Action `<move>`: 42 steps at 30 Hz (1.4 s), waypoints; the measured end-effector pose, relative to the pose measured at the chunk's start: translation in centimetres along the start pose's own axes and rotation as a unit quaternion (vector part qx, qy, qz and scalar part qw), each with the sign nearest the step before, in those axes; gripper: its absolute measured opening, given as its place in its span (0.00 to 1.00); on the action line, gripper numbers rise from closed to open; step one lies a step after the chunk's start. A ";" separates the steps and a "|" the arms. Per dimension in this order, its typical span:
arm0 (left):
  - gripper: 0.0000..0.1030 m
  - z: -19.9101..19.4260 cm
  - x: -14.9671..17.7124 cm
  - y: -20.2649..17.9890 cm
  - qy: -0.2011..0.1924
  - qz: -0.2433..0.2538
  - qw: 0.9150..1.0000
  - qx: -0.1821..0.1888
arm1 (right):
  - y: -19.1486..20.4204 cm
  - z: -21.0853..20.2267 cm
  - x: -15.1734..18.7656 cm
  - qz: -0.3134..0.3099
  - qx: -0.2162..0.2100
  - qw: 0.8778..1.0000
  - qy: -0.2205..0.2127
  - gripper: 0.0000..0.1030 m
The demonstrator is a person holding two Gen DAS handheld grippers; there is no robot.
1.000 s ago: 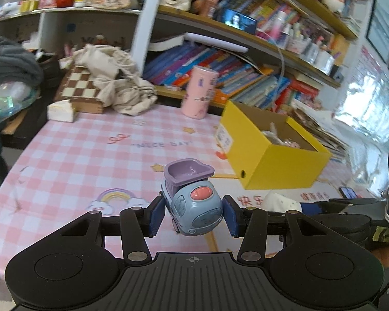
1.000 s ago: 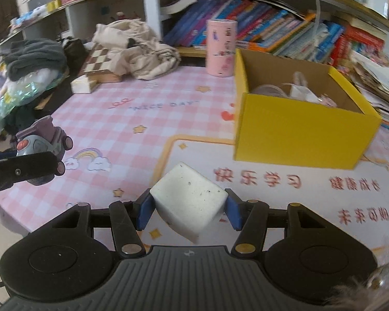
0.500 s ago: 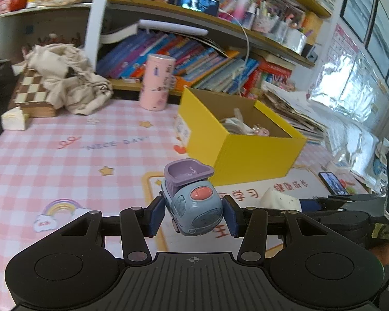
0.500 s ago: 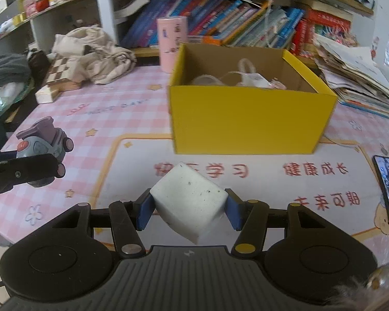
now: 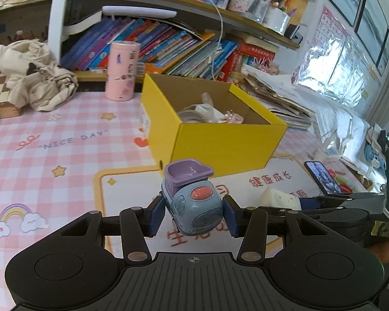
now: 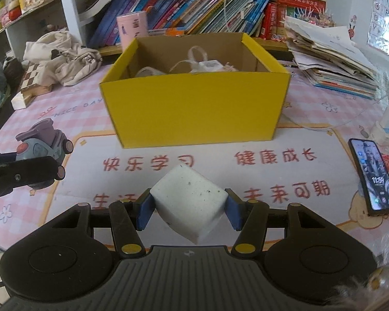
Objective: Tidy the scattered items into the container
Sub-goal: 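Carry the toy car and sponge cube over the yellow box with both grippers, then open the left gripper to drop the car in while the right gripper releases the cube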
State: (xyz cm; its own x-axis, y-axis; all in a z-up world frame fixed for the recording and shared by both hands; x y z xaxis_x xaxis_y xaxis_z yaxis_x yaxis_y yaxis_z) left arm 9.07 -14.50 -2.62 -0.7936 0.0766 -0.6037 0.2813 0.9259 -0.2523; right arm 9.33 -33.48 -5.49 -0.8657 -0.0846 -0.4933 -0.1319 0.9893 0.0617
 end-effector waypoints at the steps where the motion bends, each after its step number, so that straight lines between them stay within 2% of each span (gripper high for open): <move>1: 0.46 0.2 -0.2 -0.4 -0.001 0.002 1.000 0.000 | -0.3 -0.1 -0.1 -0.002 0.000 1.000 -0.002 0.53; 10: 0.46 1.9 -2.6 -4.5 -0.015 0.034 0.999 -0.008 | -4.4 -0.6 -2.0 -0.003 -0.001 1.000 -0.030 0.53; 17: 0.46 2.2 -5.9 -6.0 -0.063 0.031 0.997 -0.031 | -7.6 -0.6 -5.0 -0.006 -0.013 0.998 -0.064 0.53; 22: 0.46 2.9 -8.2 -6.2 -0.079 0.022 0.995 -0.055 | -9.3 -0.7 -8.0 -0.016 -0.021 0.995 -0.100 0.53; 27: 0.46 4.2 -9.9 -6.0 -0.078 0.021 0.994 -0.079 | -9.6 0.0 -10.9 -0.044 -0.031 0.991 -0.123 0.53; 34: 0.46 6.2 -12.1 -5.3 -0.078 0.027 0.991 -0.107 | -8.5 1.8 -15.2 -0.075 -0.054 0.987 -0.133 0.53; 37: 0.46 7.1 -13.1 -4.8 -0.078 0.025 0.990 -0.113 | -8.0 3.0 -17.0 -0.083 -0.052 0.987 -0.129 0.53; 42: 0.46 9.5 -14.4 -3.6 -0.053 0.019 0.990 -0.131 | -7.5 5.4 -19.7 -0.099 -0.052 0.987 -0.114 0.53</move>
State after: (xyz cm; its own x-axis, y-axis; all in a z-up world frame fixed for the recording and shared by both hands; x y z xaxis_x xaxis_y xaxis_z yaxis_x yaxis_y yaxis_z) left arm 24.60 -22.41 -0.24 -0.7195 0.0873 -0.6890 0.1497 0.9882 -0.0311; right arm 29.99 -38.59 -0.96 -0.6879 -0.2343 -0.6870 -0.3464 0.9377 0.0271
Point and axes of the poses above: each gripper's, at about its wrist camera, not at the fingertips, and z roughly the way its jaws point, y to its left, x to its underside, the point moved 4 cm from there along z, roughly the way its jaws point, and after that the axes turned 13 degrees about y, right-handed, at the moved point
